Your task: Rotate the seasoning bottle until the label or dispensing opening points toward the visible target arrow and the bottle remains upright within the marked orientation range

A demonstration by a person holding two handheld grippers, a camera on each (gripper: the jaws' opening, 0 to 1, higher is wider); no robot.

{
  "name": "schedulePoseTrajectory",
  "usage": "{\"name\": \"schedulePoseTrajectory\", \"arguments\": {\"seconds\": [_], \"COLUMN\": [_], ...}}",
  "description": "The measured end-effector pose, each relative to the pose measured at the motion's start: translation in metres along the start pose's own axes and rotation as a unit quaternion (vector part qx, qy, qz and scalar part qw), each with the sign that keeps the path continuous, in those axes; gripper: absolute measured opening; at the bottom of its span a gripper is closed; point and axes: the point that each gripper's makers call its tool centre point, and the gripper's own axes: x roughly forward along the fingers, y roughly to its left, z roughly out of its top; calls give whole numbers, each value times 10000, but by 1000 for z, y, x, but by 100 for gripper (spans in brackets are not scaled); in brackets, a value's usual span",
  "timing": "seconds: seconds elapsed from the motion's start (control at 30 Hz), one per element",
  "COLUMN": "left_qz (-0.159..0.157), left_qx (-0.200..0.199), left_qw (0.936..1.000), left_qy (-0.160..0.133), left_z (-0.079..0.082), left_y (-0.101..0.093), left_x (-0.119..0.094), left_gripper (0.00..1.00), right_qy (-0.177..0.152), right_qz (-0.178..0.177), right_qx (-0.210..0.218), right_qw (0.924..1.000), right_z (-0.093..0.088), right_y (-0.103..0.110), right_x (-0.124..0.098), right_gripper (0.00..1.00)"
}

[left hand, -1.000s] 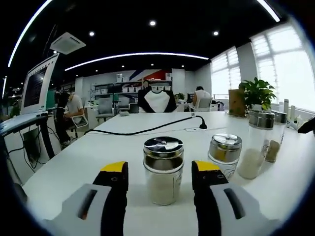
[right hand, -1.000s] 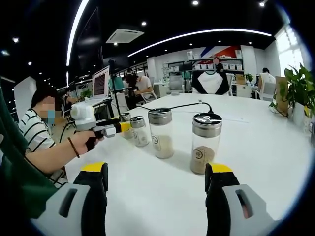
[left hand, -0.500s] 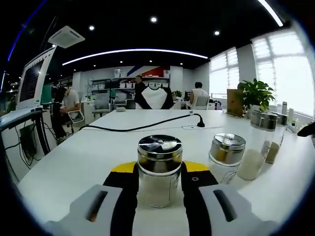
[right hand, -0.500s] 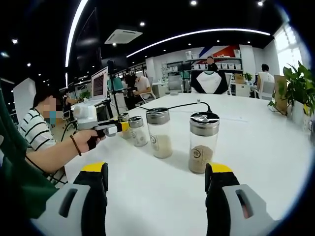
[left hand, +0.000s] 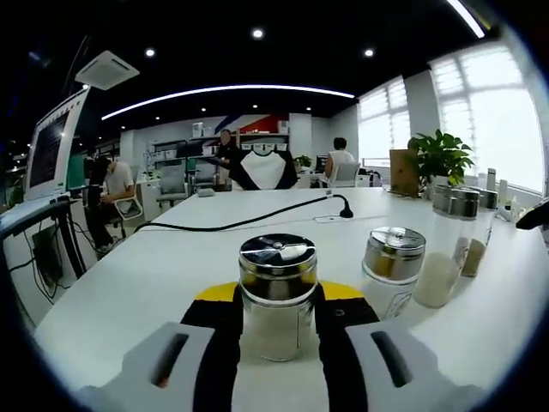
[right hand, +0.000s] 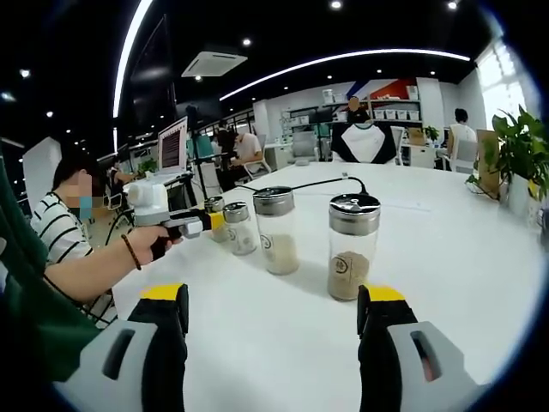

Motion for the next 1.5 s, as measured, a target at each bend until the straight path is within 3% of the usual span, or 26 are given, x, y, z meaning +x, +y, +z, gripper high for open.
{"name": "schedulePoseTrajectory", "arguments": {"seconds": [0.3, 0.7, 1.23, 1.5], "left_qz": [-205, -717, -1511, -2071], "left_qx": [56, 149, 280, 420], "left_qw": [9998, 9973, 9881, 9774], "left_qy": [-4, -33, -79, -9], "left_z": [-1, -2, -2, -3], "left_y": [-3, -6, -9, -13], "left_x": [2, 2, 3, 1], "left_gripper": [34, 34, 34, 34], "right_qy": [3, -6, 18, 37], "right_qz": [-29, -55, -19, -85], "right_qx": [43, 28, -53, -26], "right_qw": [10000, 10000, 10000, 10000], "right_z": [-1, 1, 2, 1], "right_y": [-1, -1, 0, -4], "right_x": [-1, -2, -2, -3], "right_gripper": [82, 82, 82, 82]}}
